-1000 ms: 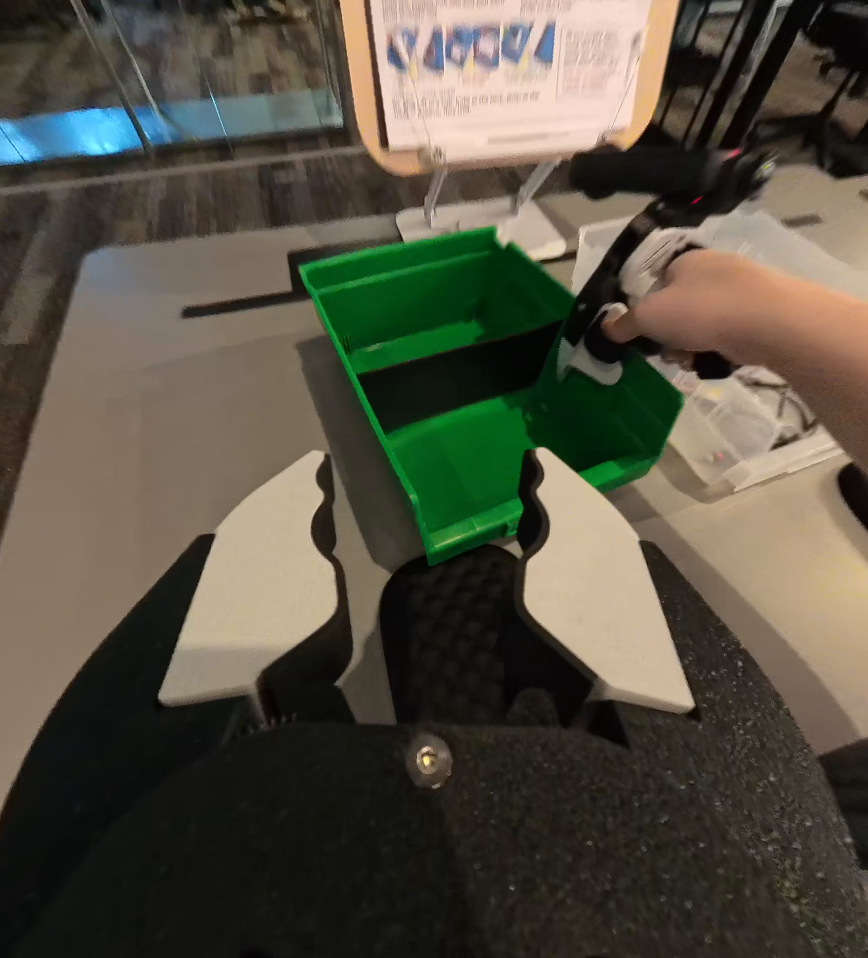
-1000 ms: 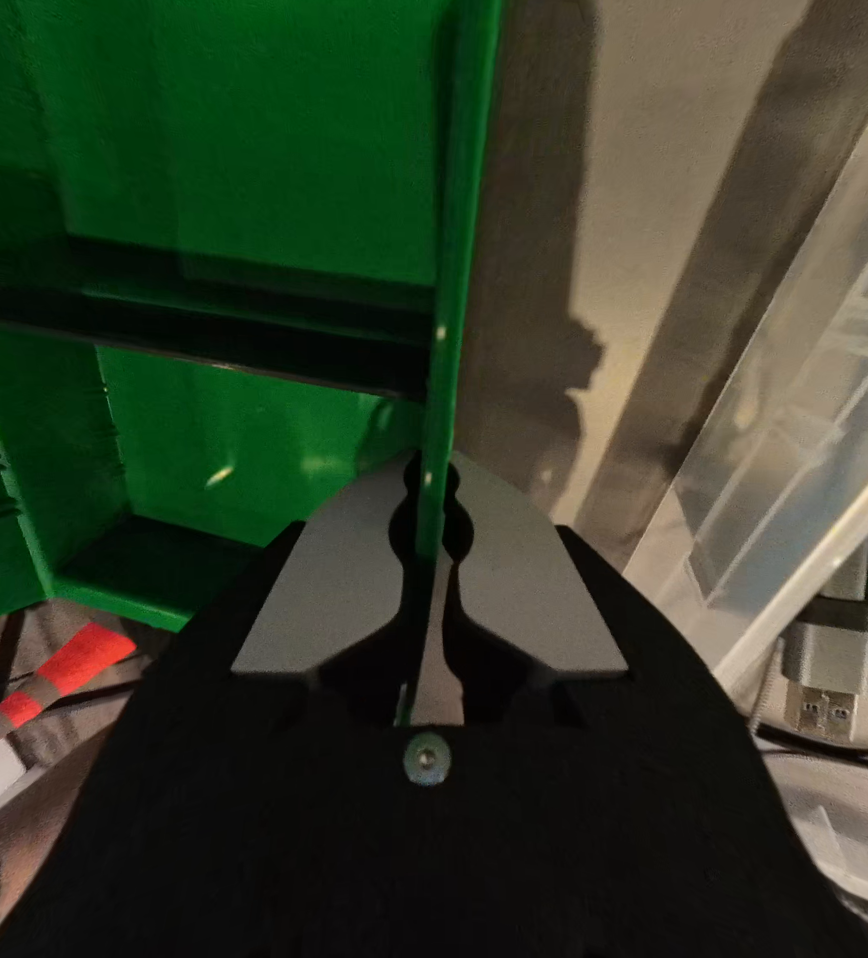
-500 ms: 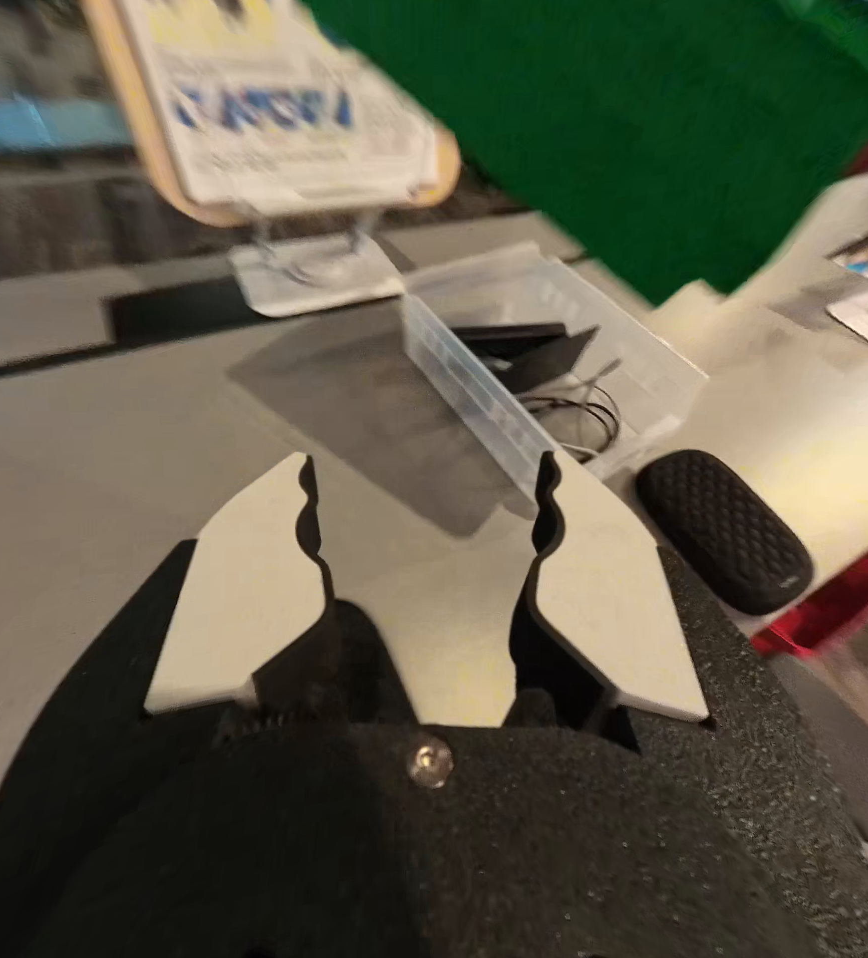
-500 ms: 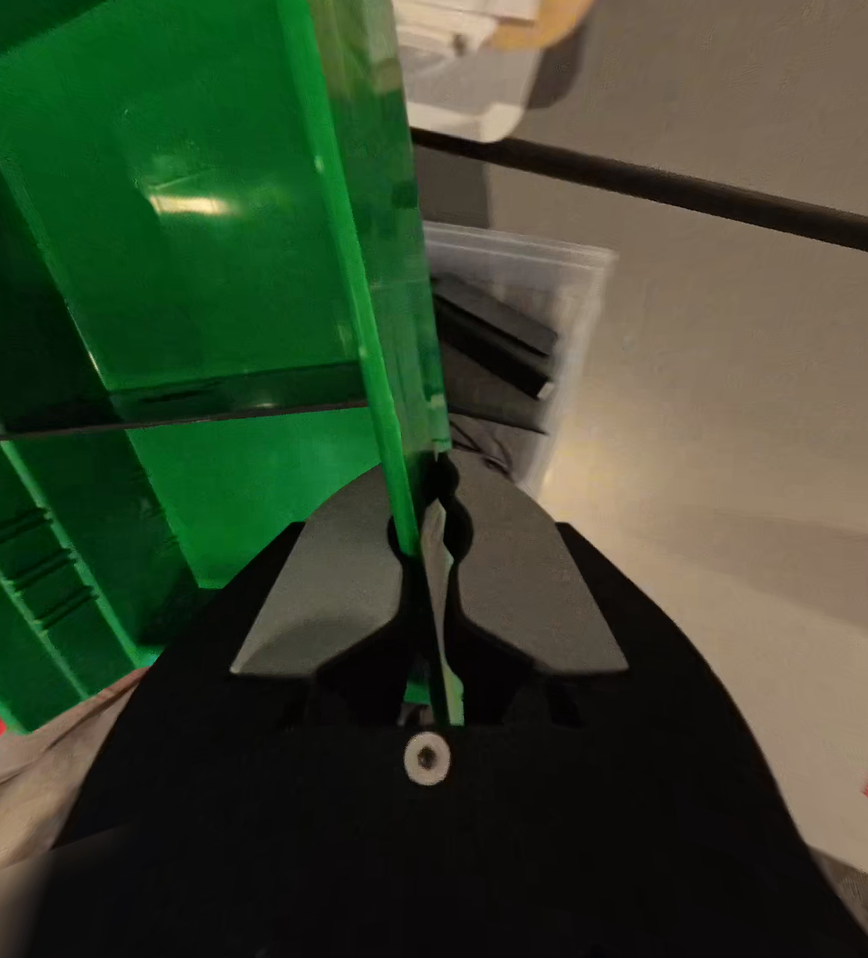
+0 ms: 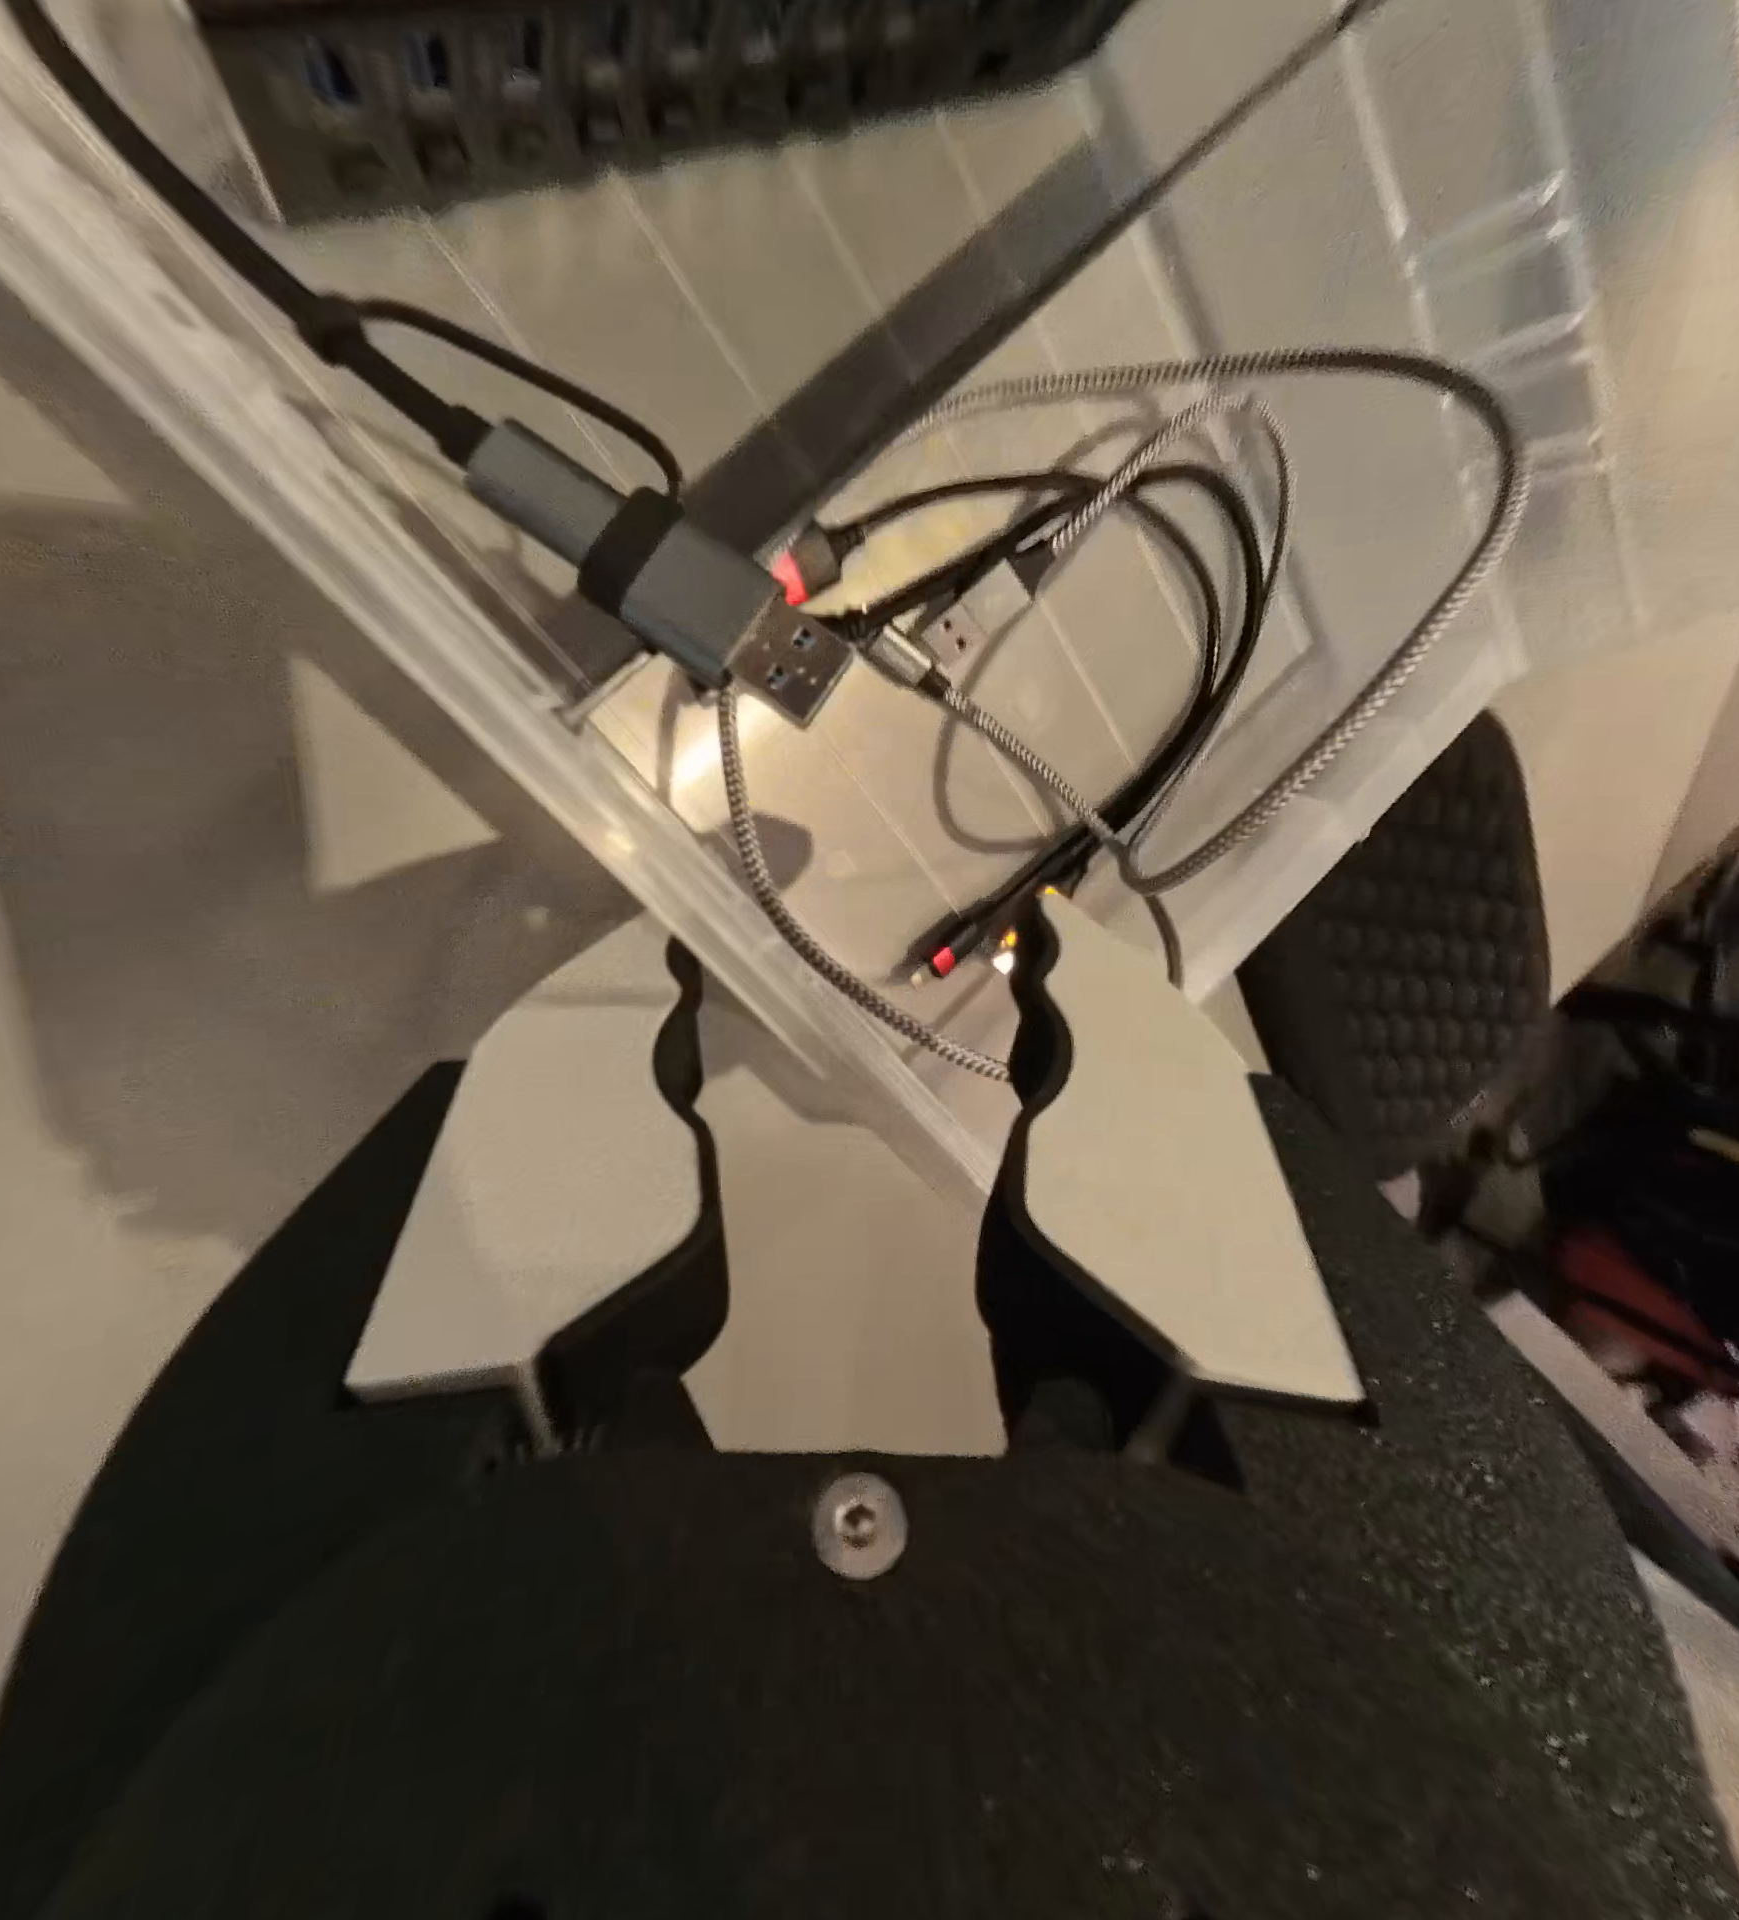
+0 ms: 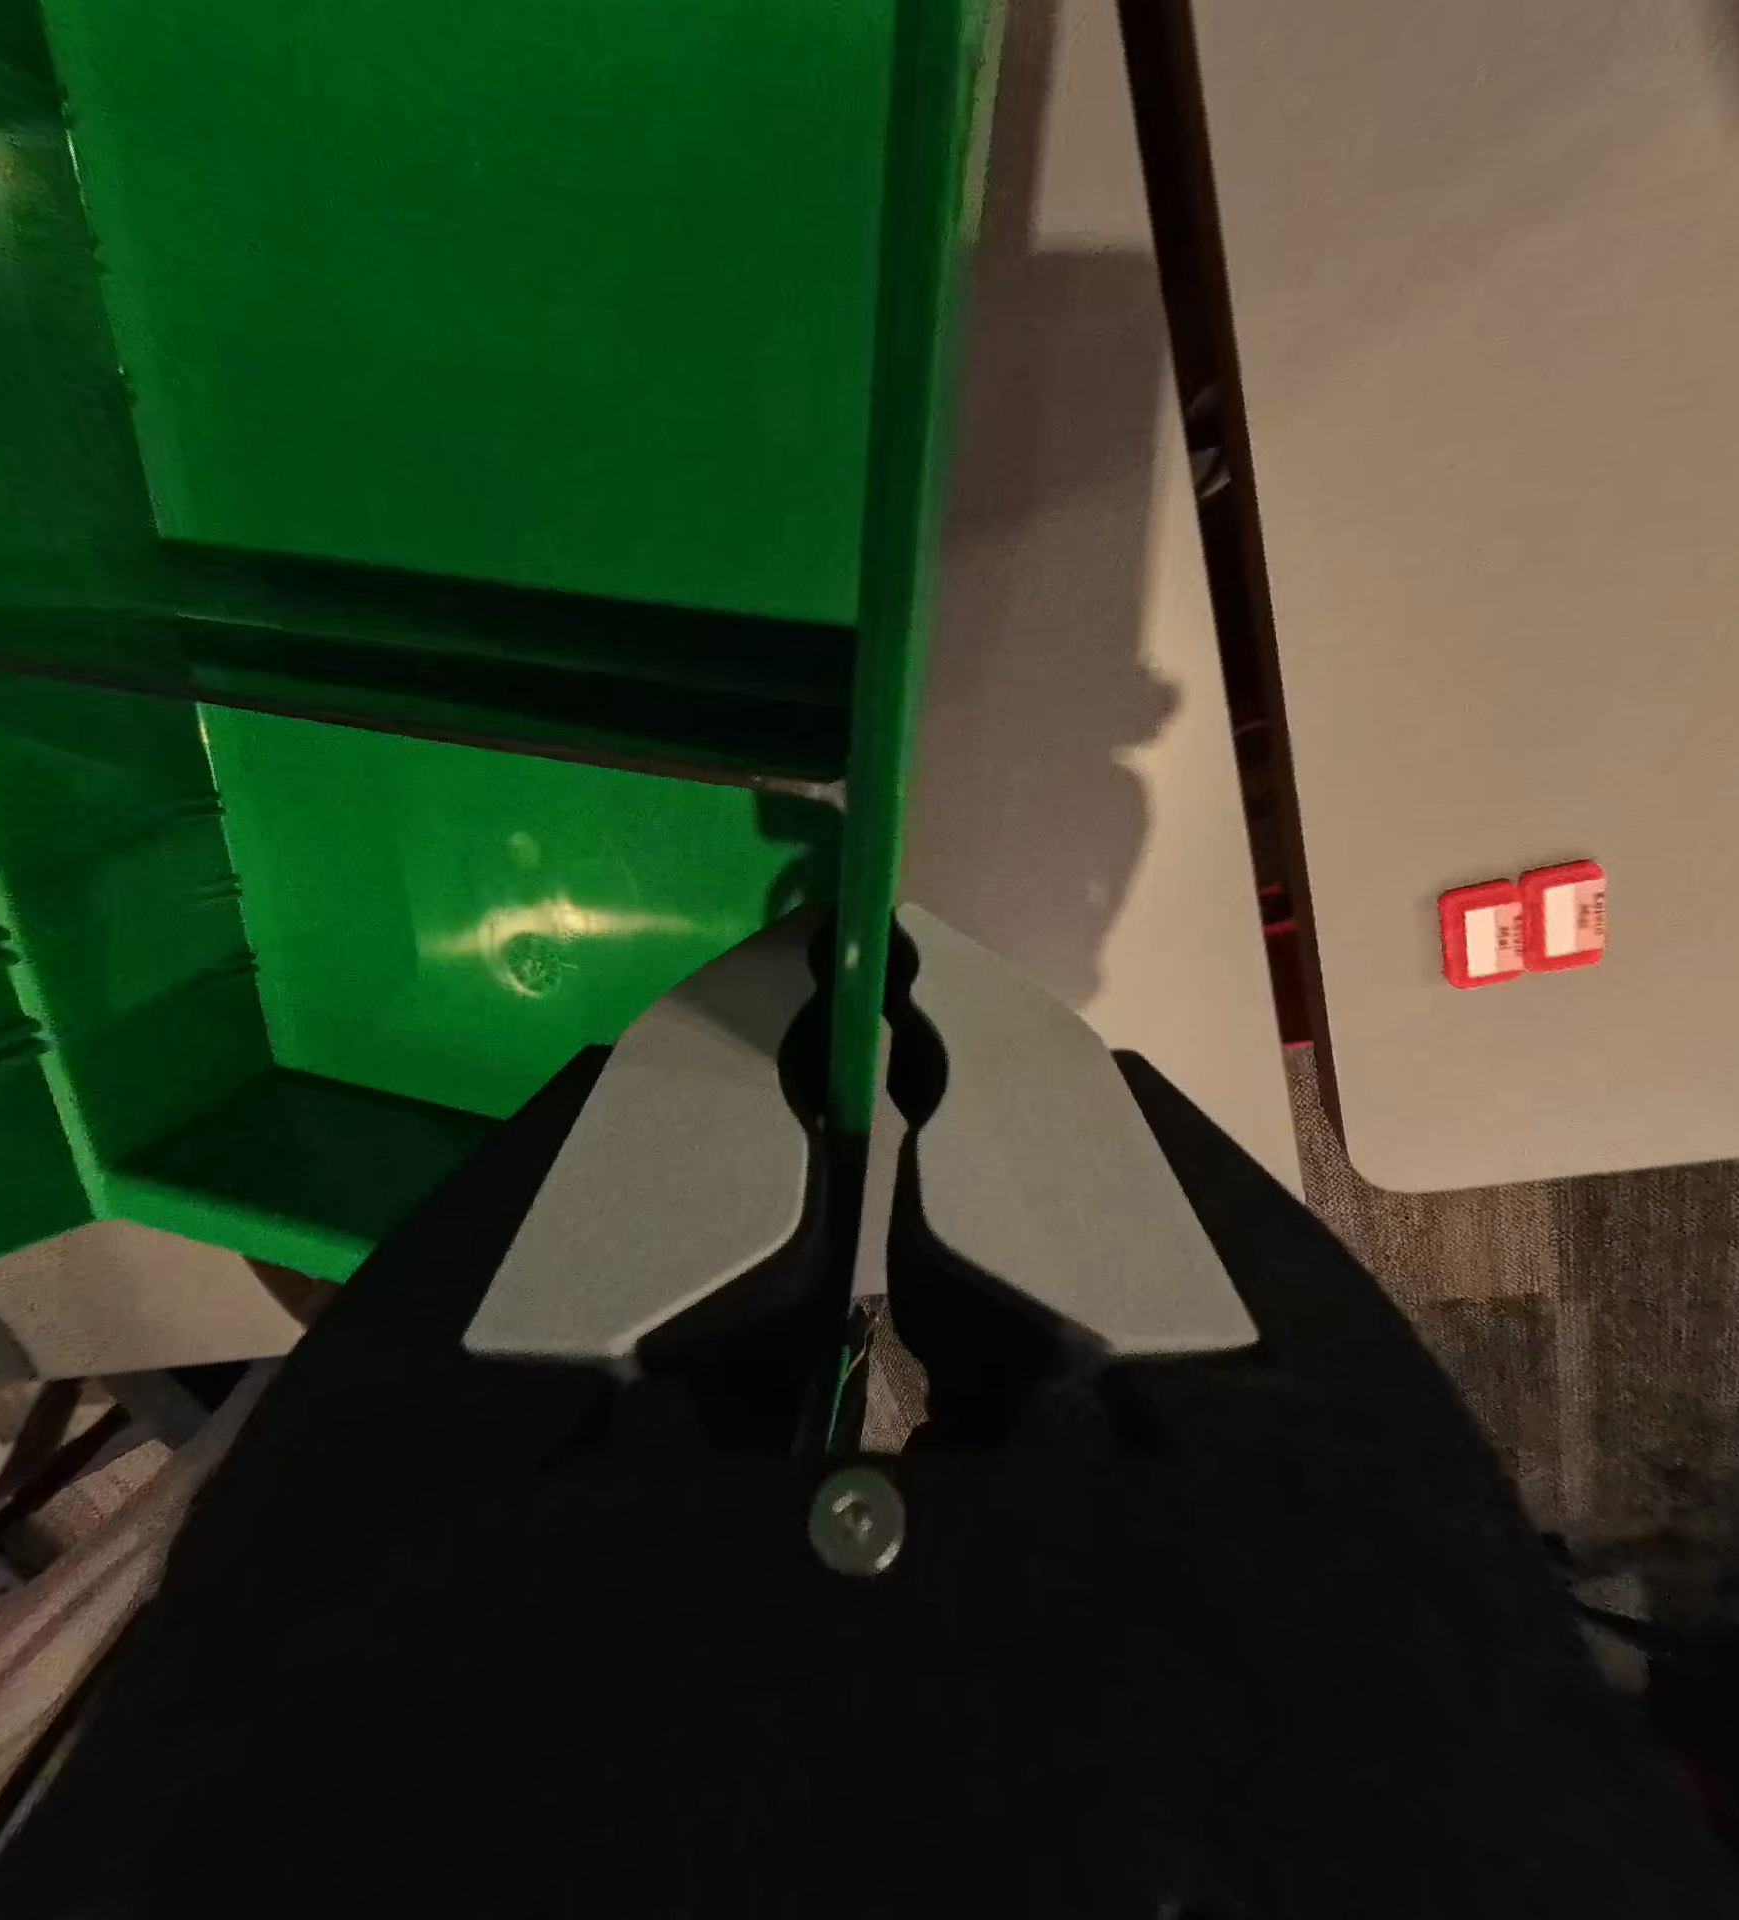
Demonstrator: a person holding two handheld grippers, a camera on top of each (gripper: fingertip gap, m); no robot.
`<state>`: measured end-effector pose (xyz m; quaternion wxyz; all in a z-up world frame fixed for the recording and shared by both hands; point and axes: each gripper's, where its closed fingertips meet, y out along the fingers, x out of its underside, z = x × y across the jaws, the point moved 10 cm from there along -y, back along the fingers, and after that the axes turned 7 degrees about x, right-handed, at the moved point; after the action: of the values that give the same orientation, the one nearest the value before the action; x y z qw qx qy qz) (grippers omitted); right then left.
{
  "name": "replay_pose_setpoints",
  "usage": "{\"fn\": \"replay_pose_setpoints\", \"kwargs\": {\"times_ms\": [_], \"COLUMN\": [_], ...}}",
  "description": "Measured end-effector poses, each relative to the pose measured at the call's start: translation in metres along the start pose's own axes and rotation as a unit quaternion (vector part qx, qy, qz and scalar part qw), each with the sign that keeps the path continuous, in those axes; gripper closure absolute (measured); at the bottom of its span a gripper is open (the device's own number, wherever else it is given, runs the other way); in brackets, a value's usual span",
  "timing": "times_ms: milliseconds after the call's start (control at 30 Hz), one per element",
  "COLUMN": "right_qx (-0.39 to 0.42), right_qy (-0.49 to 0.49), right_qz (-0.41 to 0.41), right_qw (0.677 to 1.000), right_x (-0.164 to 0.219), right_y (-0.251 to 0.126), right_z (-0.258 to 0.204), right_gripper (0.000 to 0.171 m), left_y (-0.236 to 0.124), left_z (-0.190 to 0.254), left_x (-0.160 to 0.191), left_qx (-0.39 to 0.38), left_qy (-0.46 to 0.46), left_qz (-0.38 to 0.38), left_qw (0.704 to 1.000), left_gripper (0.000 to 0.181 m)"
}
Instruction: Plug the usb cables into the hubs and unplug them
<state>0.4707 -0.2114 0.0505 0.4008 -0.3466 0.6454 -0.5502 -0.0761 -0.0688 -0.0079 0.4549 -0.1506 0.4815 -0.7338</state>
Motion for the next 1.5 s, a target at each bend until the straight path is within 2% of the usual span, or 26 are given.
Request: {"fn": "replay_pose_setpoints", "kwargs": {"times_ms": [133, 200, 267, 433, 633, 900, 1067, 1267, 1433, 1500], "right_qx": [-0.009, -0.013, -0.016, -0.038, -0.057, -0.074, -0.074, -0.044, -0.044, -0.045], "right_qy": [-0.013, -0.032, -0.053, -0.101, -0.112, -0.052, -0.008, -0.066, -0.053, -0.063], "right_qz": [-0.008, -0.009, -0.001, 0.02, 0.017, 0.005, 0.025, 0.023, 0.027, 0.048], "right_qw": [1.0, 0.999, 0.998, 0.994, 0.992, 0.996, 0.997, 0.997, 0.997, 0.996], "right_x": [0.002, 0.0, -0.004, -0.008, -0.011, -0.023, -0.033, -0.032, -0.024, -0.022], "right_y": [0.034, 0.043, 0.047, 0.057, 0.076, 0.092, 0.097, 0.095, 0.095, 0.089], "right_z": [0.001, -0.009, -0.024, -0.068, -0.094, -0.082, -0.083, -0.098, -0.096, -0.094], "right_gripper": [0.166, 0.165, 0.167, 0.165, 0.165, 0.164, 0.166, 0.166, 0.165, 0.163], "left_y": [0.0, -0.008, -0.021, -0.067, -0.137, -0.207, -0.23, -0.241, -0.245, -0.251], "left_z": [-0.013, -0.025, -0.044, -0.111, -0.199, -0.278, -0.3, -0.308, -0.309, -0.308], "left_x": [-0.02, -0.027, -0.03, -0.019, 0.038, 0.125, 0.164, 0.194, 0.213, 0.22], "left_qx": [-0.028, -0.043, -0.038, -0.082, -0.121, -0.147, -0.16, -0.142, -0.14, -0.146], "left_qy": [-0.052, -0.065, -0.082, -0.09, -0.156, -0.221, -0.262, -0.302, -0.317, -0.296], "left_qz": [-0.113, -0.14, -0.124, -0.052, 0.01, 0.064, 0.098, 0.143, 0.17, 0.192], "left_qw": [0.992, 0.987, 0.988, 0.991, 0.98, 0.962, 0.947, 0.932, 0.922, 0.924], "left_gripper": [0.147, 0.159, 0.17, 0.175, 0.174, 0.175, 0.175, 0.174, 0.174, 0.174]}}
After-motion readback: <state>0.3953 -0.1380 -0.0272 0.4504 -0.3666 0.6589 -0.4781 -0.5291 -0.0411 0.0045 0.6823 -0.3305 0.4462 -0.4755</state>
